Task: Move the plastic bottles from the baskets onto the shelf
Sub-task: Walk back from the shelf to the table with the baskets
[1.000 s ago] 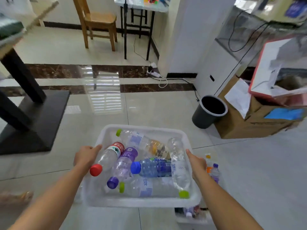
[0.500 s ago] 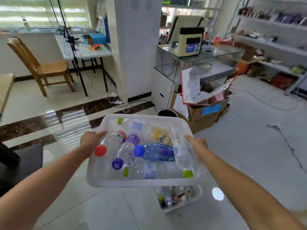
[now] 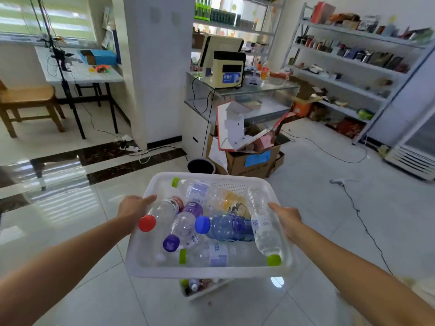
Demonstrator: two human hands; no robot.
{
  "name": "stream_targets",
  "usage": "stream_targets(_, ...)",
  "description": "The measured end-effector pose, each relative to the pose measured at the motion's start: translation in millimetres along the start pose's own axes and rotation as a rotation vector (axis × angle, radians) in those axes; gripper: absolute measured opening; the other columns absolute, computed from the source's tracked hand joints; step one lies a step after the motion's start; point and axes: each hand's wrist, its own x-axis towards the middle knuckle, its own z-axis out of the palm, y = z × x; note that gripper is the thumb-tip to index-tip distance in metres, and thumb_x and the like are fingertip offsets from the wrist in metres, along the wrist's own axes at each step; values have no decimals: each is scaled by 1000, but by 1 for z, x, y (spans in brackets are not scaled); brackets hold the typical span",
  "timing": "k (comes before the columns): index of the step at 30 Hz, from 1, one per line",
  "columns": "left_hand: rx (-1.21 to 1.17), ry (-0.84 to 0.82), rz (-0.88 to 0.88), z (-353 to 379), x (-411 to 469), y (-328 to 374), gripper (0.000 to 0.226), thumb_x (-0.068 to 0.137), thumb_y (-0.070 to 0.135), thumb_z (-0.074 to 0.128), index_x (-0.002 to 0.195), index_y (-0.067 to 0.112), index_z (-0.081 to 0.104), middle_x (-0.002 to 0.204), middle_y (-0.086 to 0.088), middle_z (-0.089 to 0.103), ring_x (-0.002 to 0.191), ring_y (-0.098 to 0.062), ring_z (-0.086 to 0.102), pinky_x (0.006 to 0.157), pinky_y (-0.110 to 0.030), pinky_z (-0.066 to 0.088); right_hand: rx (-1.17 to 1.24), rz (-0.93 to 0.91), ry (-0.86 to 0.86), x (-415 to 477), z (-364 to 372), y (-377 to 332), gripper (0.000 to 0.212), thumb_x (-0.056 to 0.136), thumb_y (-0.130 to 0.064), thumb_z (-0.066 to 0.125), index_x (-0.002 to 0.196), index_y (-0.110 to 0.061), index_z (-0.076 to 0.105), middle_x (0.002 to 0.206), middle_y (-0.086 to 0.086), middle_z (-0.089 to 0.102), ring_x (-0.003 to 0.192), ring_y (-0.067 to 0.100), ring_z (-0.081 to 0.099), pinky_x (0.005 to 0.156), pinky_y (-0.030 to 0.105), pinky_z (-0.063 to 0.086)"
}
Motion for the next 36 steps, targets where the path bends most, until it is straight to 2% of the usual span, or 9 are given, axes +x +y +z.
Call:
stream_targets(7,-11,37,-2,19,-62,-30,38,85,39,70,63,8,63,63,-8,60,55,-21,55,48,-27,36,5,-16,-33,-11,-41,45,42,75,-46,76,86,-10,58,85,7,63,68,23,62,66,33,51)
stream_targets(12,-92,86,21,3,-114,-63,39,82,39,72,62,7,64,61,-8,59,53,-21,53,48,-26,38,47,-59,-47,-40,-57,75,46,73,-46,77,93,-7,62,94,10,66,78,29,66,78,41,58)
stream_targets(14,-126,112,28,-7,-140,-78,35,81,40,73,64,10,65,64,-7,61,53,-20,55,47,-26,38,73,-69,-71,-60,-65,86,41,73,-44,78,86,-9,62,92,10,67,78,29,67,79,43,59)
stream_targets(17,-182,133,9,-30,-187,-106,35,80,39,74,63,10,64,60,-4,60,49,-18,52,45,-24,39,70,-94,-118,-99,-81,98,34,74,-42,78,76,-14,59,90,9,66,76,28,67,75,42,59)
stream_targets(21,-196,173,-51,-61,-249,-148,36,79,42,75,71,8,62,64,-8,55,55,-20,47,50,-27,36,58,-110,-233,-149,-99,114,39,76,-39,79,90,-5,65,93,12,67,78,28,68,54,29,54)
stream_targets(24,-232,229,-90,-84,-291,-172,36,79,41,75,68,9,63,66,-9,58,59,-21,49,54,-29,36,52,-118,-298,-183,-104,128,39,78,-36,78,92,-3,64,95,15,67,75,26,66,51,26,49)
stream_targets(28,-274,304,-109,-108,-353,-197,34,81,41,74,72,8,67,71,-11,63,63,-23,54,61,-35,42,56,-136,-409,-219,-107,144,38,78,-32,78,96,-1,65,103,20,68,90,34,67,66,35,56)
stream_targets(31,-329,387,-121,-121,-406,-217,38,83,37,73,90,-1,70,86,-17,66,75,-26,59,72,-42,50,70,-162,-496,-245,-112,157,42,78,-31,79,103,1,66,105,20,68,92,33,68,64,33,56)
stream_targets(36,-383,479,-126,-130,-509,-243,35,85,39,69,88,4,67,78,-13,60,62,-23,53,58,-31,42,47,-232,-584,-290,-132,185,52,76,-35,80,111,1,63,110,18,66,99,34,66,88,47,56)
